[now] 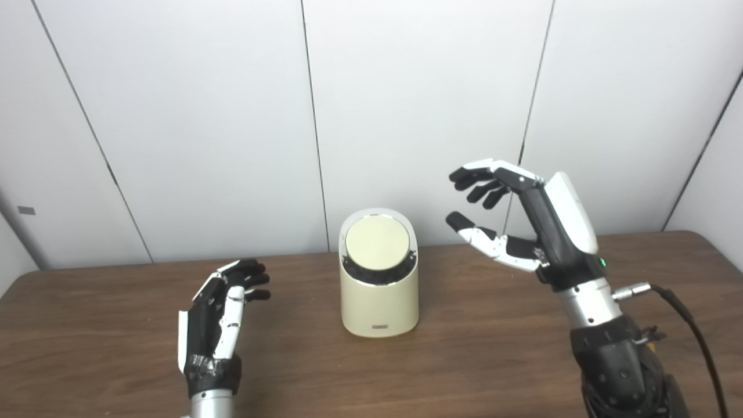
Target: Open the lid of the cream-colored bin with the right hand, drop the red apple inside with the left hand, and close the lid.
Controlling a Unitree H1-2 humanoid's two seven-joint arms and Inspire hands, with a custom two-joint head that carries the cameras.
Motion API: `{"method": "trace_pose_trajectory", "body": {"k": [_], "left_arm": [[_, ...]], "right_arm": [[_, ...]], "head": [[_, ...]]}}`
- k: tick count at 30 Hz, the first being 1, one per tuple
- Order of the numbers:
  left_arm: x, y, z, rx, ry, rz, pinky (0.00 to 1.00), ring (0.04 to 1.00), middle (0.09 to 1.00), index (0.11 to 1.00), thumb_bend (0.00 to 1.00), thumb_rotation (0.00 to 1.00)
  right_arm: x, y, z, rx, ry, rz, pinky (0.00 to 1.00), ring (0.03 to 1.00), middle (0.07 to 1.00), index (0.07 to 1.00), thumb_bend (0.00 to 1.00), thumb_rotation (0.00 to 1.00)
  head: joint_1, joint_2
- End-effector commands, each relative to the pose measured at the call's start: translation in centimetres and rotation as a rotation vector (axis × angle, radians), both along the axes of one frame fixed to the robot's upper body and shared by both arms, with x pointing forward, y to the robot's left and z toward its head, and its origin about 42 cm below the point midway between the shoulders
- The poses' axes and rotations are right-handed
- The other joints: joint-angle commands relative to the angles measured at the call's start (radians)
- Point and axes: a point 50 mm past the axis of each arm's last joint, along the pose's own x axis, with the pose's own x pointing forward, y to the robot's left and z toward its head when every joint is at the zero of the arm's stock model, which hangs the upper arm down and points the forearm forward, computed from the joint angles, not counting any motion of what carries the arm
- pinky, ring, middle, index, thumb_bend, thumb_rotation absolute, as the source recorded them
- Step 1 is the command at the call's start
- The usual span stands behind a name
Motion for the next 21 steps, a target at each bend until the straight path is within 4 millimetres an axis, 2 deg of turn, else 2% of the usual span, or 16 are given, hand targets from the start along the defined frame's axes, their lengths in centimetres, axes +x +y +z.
{"method": "trace_pose_trajectory", "body": {"k": [1,6,11,17,21], "left_arm": [[0.1,0.0,1.6,0.015,-0.081,-0.008,0.55,0.638,0.652,0.632,0.28,0.51],[-0.9,0.3,2.0,0.027,-0.091,-0.017,0.56,0.643,0.655,0.636,0.29,0.51],[-2.6,0.6,2.9,0.057,-0.131,-0.006,0.56,0.64,0.652,0.635,0.31,0.51],[-4.3,1.2,5.3,0.082,-0.226,0.028,0.58,0.648,0.662,0.644,0.3,0.5],[-4.6,1.5,6.7,0.081,-0.271,0.048,0.57,0.641,0.652,0.631,0.29,0.5]], "right_arm": [[-0.4,-0.3,0.5,0.091,-0.107,0.037,0.49,0.569,0.604,0.636,0.25,0.46],[-1.2,-1.0,-2.3,0.271,-0.118,0.056,0.52,0.584,0.618,0.638,0.27,0.5],[-2.3,-0.9,-4.3,0.361,-0.126,0.049,0.54,0.611,0.639,0.645,0.26,0.46],[-4.0,-0.5,-5.7,0.452,-0.109,0.059,0.54,0.624,0.65,0.636,0.25,0.44],[-4.2,-0.3,-5.8,0.48,-0.105,0.071,0.52,0.602,0.631,0.617,0.27,0.4]], "head": [[-0.003,0.003],[0.01,0.019],[0.023,0.045],[0.031,0.068],[0.024,0.067]]}}
